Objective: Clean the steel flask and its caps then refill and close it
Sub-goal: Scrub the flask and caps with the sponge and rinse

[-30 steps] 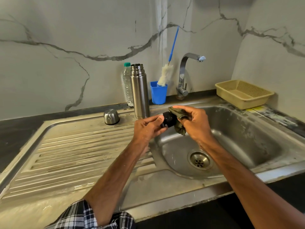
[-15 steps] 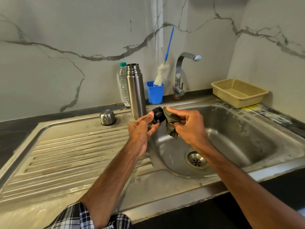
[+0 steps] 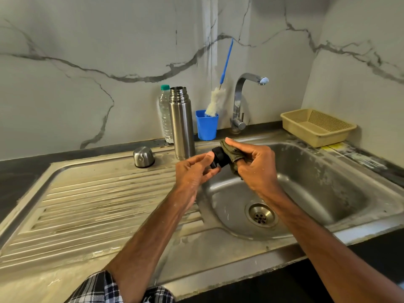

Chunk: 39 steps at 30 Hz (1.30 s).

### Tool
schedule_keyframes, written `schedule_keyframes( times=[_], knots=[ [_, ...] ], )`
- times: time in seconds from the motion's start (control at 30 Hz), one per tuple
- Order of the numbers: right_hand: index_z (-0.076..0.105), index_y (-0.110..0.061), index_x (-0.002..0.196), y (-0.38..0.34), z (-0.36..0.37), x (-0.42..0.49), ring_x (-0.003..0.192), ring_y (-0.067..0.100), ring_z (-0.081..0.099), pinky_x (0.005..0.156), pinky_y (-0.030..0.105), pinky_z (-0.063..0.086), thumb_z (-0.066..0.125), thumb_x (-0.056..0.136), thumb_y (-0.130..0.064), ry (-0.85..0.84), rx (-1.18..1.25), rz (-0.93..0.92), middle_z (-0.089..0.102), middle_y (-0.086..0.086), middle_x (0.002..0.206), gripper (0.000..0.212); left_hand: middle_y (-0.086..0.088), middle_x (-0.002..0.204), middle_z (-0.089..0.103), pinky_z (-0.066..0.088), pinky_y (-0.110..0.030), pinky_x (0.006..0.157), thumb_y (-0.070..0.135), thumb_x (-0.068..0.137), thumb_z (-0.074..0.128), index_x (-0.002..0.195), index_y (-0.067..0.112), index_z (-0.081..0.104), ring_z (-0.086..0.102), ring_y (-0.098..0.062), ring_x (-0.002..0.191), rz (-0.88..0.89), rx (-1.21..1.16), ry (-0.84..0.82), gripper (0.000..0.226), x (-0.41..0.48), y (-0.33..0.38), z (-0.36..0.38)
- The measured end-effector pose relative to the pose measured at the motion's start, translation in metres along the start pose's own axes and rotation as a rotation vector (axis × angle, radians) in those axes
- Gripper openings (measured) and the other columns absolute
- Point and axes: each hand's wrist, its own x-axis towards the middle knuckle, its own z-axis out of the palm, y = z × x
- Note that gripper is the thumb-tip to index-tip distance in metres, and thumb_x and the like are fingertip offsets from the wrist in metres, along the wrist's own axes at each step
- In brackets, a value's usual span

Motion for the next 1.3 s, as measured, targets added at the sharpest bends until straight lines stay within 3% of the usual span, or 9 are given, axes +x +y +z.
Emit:
schedule_keyframes(
  times=[0.1,0.23,0.5,0.67,0.8,0.93,1.07,1.2,1.3],
  knots=[
    [0.07,-0.021,0.126,0.0,-0.001,0.001,0.105,0.015,0.072,0.086,0.042,0.062,0.064,0.081,0.015,-0.018,-0.003,0.011,0.073,-0.002,0.12,0.058,-0.018,0.103,0.076,0.063,-0.03,0.076,0.012,0.088,0.076,0.113,-0.003,0.073,0.075,-0.031,0.095,0.036,0.066,-0.007,0.029,-0.001,-0.002,0.002],
    [0.07,-0.014,0.123,-0.007,0.001,-0.009,0.125,0.007,0.06,0.108,0.031,0.048,0.061,0.076,0.023,-0.159,-0.039,-0.144,0.067,0.0,0.129,0.061,-0.016,0.101,0.077,0.063,-0.03,0.076,0.017,0.088,0.077,0.111,0.001,0.075,0.076,-0.029,0.095,0.057,0.091,0.043,0.029,0.007,-0.001,-0.006],
    [0.074,-0.011,0.116,0.0,0.0,-0.005,0.125,0.005,0.06,0.111,0.028,0.045,0.053,0.069,0.029,-0.197,-0.072,-0.231,0.071,-0.002,0.123,0.065,-0.012,0.096,0.078,0.063,-0.042,0.082,0.015,0.089,0.077,0.109,0.009,0.077,0.077,-0.022,0.089,0.245,0.352,0.023,0.021,0.011,-0.004,-0.01],
    [0.073,-0.013,0.119,0.002,-0.001,0.004,0.121,0.004,0.063,0.106,0.029,0.049,0.057,0.074,0.026,-0.121,-0.075,-0.169,0.071,-0.002,0.121,0.062,-0.009,0.099,0.079,0.063,-0.046,0.082,0.015,0.089,0.078,0.113,0.006,0.076,0.077,-0.022,0.089,0.303,0.453,-0.068,0.025,0.007,-0.003,-0.009],
    [0.077,-0.013,0.11,0.0,-0.007,0.001,0.115,0.001,0.065,0.102,0.024,0.051,0.056,0.072,0.027,-0.18,-0.039,-0.174,0.074,-0.007,0.113,0.059,-0.008,0.1,0.079,0.063,-0.044,0.084,0.013,0.09,0.076,0.115,0.006,0.075,0.077,-0.021,0.093,0.305,0.474,-0.114,0.026,0.009,-0.001,-0.014],
    [0.075,-0.015,0.11,-0.003,-0.013,0.006,0.099,-0.005,0.069,0.087,0.016,0.056,0.058,0.079,0.023,-0.129,0.047,-0.057,0.073,-0.016,0.101,0.052,-0.009,0.106,0.077,0.063,-0.038,0.082,0.014,0.09,0.076,0.119,0.005,0.074,0.076,-0.018,0.097,0.283,0.487,-0.191,0.03,0.005,0.002,-0.01],
    [0.078,-0.007,0.104,-0.003,-0.018,0.007,0.102,0.009,0.072,0.089,0.027,0.059,0.057,0.081,0.021,-0.208,0.138,-0.059,0.077,-0.002,0.104,0.041,-0.011,0.109,0.077,0.063,-0.035,0.082,0.011,0.091,0.073,0.121,0.004,0.072,0.075,-0.021,0.1,0.207,0.422,-0.239,0.031,0.008,0.006,-0.015],
    [0.078,-0.009,0.107,0.0,-0.019,0.008,0.089,0.035,0.073,0.062,0.039,0.06,0.051,0.083,0.021,-0.195,0.245,0.096,0.078,0.001,0.099,0.047,-0.013,0.113,0.075,0.062,-0.032,0.081,0.01,0.092,0.072,0.125,0.002,0.069,0.074,-0.024,0.105,0.127,0.354,-0.296,0.034,0.007,0.007,-0.017],
    [0.077,-0.005,0.102,-0.001,-0.022,0.007,0.097,0.042,0.07,0.071,0.053,0.057,0.052,0.083,0.022,-0.183,0.348,0.09,0.078,0.005,0.102,0.042,-0.013,0.117,0.074,0.061,-0.031,0.083,0.011,0.093,0.07,0.123,0.005,0.07,0.072,-0.025,0.108,0.065,0.268,-0.313,0.031,0.008,0.01,-0.018]
  ],
)
